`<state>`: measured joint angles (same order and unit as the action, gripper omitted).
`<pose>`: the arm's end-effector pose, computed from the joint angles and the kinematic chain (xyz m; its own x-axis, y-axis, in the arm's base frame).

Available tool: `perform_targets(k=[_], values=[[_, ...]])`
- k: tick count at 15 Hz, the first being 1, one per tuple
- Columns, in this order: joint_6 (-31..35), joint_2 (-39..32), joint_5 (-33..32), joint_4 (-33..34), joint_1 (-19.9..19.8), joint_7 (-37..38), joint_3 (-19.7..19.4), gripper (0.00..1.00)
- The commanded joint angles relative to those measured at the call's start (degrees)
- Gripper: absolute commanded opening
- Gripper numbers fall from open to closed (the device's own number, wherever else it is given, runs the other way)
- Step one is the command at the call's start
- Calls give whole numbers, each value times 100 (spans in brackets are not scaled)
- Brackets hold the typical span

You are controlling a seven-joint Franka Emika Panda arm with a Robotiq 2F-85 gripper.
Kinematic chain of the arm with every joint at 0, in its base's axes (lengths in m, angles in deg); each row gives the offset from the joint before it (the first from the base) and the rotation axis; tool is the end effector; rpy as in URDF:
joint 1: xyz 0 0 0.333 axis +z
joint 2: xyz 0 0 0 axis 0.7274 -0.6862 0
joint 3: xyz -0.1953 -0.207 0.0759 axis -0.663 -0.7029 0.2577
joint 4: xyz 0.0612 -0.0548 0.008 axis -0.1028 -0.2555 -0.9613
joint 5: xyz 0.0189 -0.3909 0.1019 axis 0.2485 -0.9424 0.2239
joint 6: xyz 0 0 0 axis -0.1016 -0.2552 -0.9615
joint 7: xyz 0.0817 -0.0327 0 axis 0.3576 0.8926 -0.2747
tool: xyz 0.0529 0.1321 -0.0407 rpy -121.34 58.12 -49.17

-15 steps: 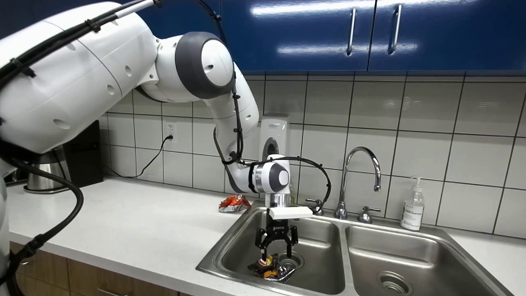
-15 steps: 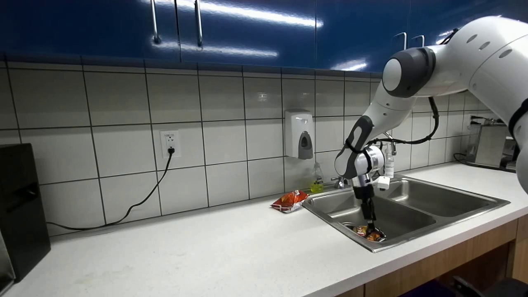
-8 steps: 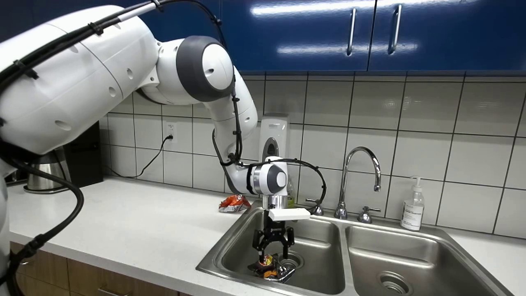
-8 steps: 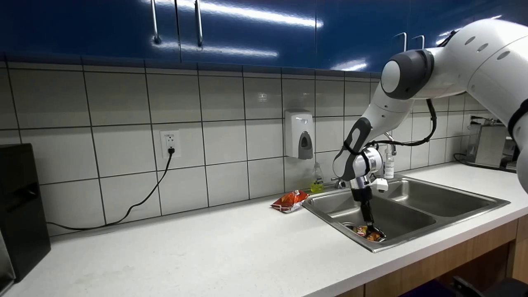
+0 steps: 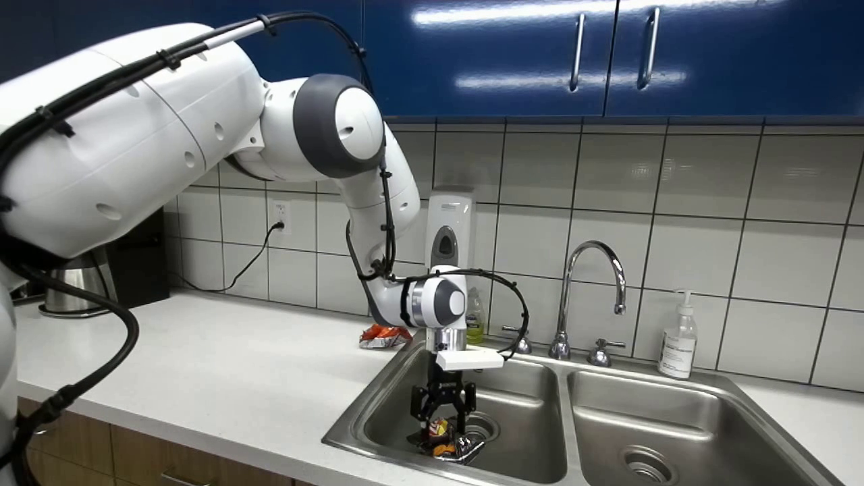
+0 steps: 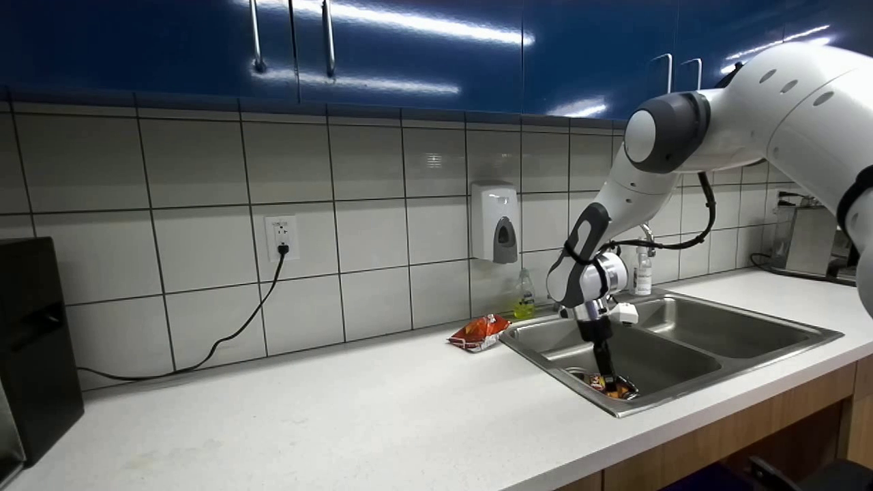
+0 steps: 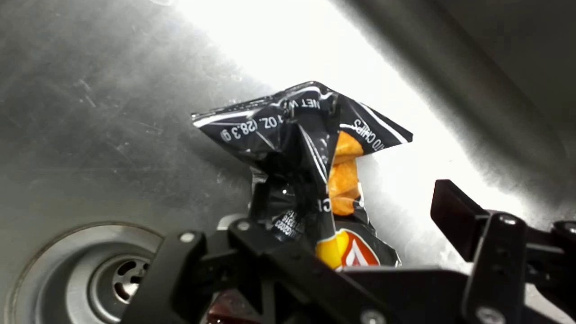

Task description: Shift the Lays packet to the left counter

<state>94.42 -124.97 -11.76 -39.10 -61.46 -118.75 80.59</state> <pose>0.5835 -0.2081 0.0174 0.6260 0.7246 -0.2883 0.7205 -0.6788 -0.1418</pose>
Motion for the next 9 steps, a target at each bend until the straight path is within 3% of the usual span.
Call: perform_targets(k=[1,9], values=[[-142,-74,-86,177,-14,-79,29,60],[-142,-115,-79,211,-15,-27,2,0]])
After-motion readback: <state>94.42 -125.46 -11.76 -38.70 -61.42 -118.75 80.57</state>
